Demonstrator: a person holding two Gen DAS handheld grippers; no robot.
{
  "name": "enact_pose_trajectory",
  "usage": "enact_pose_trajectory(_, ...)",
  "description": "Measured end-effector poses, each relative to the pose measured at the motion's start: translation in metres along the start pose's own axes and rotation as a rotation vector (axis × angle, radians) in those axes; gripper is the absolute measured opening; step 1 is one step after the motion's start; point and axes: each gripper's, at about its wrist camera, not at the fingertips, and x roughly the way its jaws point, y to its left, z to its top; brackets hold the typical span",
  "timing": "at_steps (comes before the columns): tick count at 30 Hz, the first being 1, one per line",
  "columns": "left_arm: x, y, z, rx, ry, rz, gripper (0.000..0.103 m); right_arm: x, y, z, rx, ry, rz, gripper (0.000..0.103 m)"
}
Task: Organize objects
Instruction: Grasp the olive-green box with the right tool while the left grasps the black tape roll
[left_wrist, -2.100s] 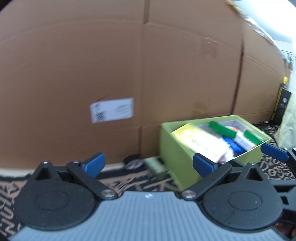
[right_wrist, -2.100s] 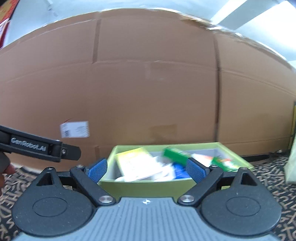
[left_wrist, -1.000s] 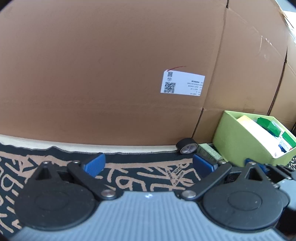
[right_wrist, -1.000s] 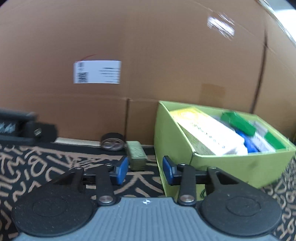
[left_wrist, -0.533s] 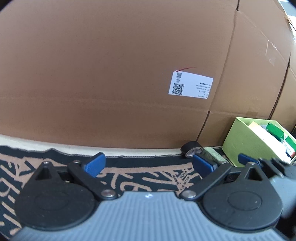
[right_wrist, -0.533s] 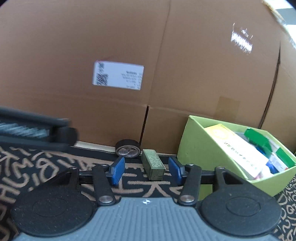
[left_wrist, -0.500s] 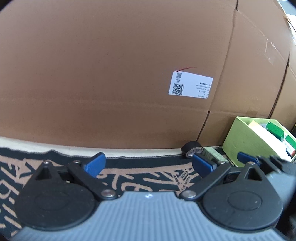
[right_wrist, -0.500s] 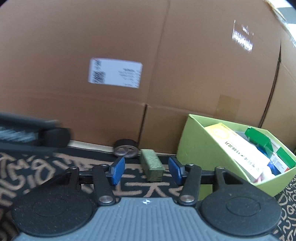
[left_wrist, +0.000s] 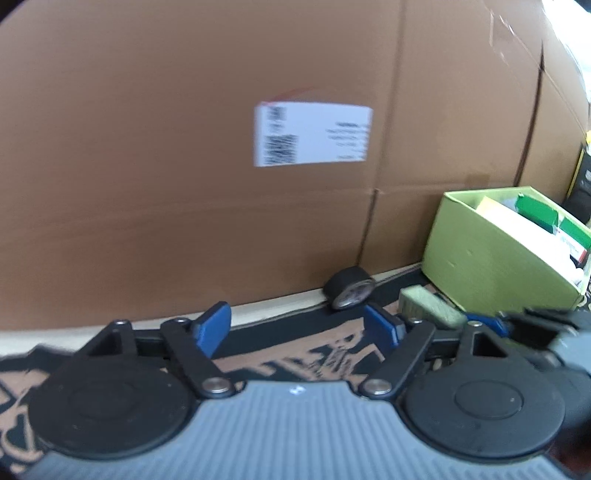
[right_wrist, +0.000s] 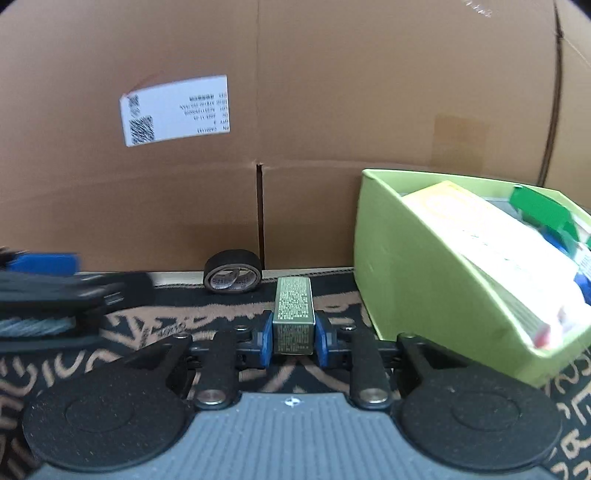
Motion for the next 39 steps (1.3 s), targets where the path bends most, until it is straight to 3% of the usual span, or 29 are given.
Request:
enact_pose_trajectory(10, 0.052, -0.035, 0.02, 0.008, 0.057, 0.0, 0.076, -0.056, -0.025, -0.034, 0.06, -0.014, 0.099, 0.026)
enact_pose_trajectory(11, 0.056, -0.036, 0.021, 0.007, 0.065, 0.001, 0.072, -0.048, -0.023, -0.033, 0.062, -0.012, 0.102, 0.026)
enact_pose_trajectory(14, 0.066, -0.037, 0.022, -0.002, 0.107, -0.007, 0.048, -0.052, -0.023, -0.034, 0.075, -0.001, 0.11, 0.026)
enact_pose_trajectory(17, 0.064, -0.033, 0.02, -0.034, 0.114, -0.027, 0.047, -0.048, -0.026, -0.032, 0.095, 0.021, 0.112, 0.026)
enact_pose_trajectory(25, 0.003, -0.036, 0.002, 0.0, 0.095, -0.06, 0.047, -0.053, -0.034, -0.034, 0.105, 0.029, 0.148, 0.026)
enact_pose_trajectory(30, -0.055, -0.043, -0.033, 0.016, 0.119, -0.112, 0.047, -0.082, -0.051, -0.045, 0.079, 0.047, 0.216, 0.026)
enact_pose_trajectory(35, -0.094, -0.067, -0.072, 0.09, 0.148, -0.118, 0.048, -0.119, -0.068, -0.064, 0.021, 0.058, 0.258, 0.026)
enact_pose_trajectory(39, -0.1, -0.083, -0.078, 0.198, 0.116, -0.049, 0.063, -0.133, -0.07, -0.075, -0.023, 0.061, 0.239, 0.029)
